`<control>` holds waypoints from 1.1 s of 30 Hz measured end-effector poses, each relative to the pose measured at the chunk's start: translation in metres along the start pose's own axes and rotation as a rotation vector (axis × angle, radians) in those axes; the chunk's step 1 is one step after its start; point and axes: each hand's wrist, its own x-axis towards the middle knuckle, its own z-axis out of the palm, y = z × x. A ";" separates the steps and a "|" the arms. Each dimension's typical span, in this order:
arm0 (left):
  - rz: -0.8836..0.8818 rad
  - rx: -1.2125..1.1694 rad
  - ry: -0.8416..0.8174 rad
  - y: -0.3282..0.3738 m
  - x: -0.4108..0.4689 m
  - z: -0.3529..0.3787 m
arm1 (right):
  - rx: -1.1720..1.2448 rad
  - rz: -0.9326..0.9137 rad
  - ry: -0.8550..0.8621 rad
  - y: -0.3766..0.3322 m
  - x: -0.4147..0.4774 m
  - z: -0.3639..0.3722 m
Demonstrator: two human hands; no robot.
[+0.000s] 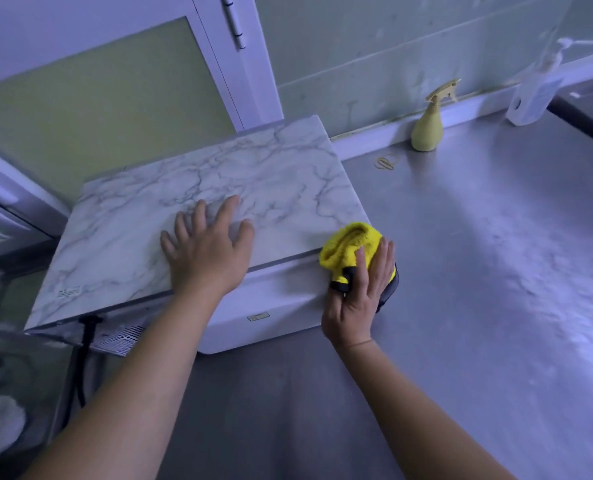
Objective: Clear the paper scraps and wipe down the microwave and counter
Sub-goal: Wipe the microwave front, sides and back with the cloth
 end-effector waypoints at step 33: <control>-0.219 -1.154 0.499 -0.039 -0.094 -0.005 | -0.108 0.558 -1.274 -0.016 0.099 -0.160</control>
